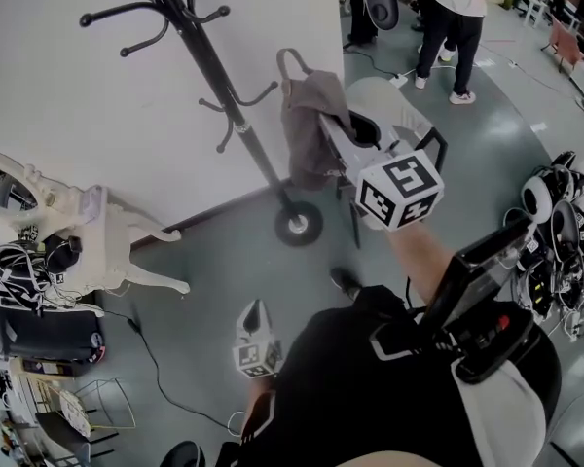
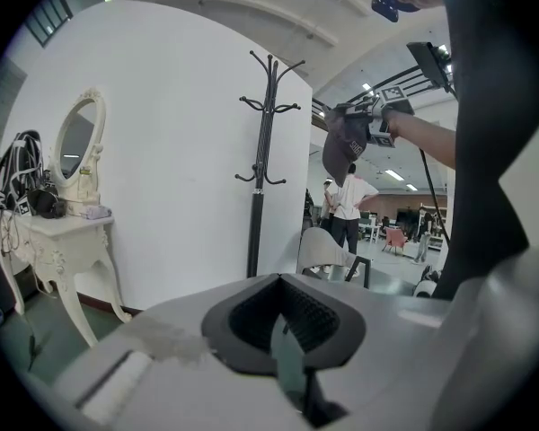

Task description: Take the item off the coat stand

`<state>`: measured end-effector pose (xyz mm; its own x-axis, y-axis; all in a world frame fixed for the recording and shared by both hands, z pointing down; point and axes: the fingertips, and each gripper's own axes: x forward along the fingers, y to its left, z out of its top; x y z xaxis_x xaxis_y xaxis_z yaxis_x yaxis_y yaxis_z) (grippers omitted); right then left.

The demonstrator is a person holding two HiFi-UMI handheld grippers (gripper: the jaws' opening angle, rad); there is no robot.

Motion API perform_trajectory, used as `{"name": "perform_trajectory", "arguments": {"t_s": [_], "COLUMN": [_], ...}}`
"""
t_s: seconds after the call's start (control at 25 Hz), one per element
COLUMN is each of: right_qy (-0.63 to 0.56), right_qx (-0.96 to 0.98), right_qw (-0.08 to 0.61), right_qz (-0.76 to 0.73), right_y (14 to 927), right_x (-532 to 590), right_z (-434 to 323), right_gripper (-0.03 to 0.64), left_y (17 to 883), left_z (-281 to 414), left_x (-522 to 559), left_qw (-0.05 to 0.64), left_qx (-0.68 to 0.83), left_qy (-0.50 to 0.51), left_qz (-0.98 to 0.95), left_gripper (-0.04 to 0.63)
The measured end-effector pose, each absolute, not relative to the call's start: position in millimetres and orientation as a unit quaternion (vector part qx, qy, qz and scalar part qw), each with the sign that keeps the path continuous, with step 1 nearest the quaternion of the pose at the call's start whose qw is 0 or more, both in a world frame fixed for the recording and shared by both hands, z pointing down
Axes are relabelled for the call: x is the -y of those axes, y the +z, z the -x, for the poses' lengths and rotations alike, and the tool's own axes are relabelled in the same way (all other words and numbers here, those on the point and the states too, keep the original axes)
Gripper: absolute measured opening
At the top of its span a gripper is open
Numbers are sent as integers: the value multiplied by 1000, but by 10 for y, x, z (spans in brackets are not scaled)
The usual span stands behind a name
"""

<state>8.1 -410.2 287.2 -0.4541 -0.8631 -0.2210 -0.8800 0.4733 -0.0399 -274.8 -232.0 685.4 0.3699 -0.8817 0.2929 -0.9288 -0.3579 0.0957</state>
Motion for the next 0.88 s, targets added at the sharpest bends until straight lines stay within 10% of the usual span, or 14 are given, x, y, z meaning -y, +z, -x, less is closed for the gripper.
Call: {"name": "perform_trajectory", "arguments": {"t_s": [0.88], "right_qy": [1], "right_qx": [-845], "right_qw": [72], "right_qz": [530], "right_y": [3406], "right_x": [3782], "right_z": [-278], "right_gripper": [26], "left_y": [6892], "left_z": [2567], "left_x": [2112], "left_qw": [124], "left_qx": [534], "left_qy": [98], "left_qz": [-830], "left_gripper": [25]}}
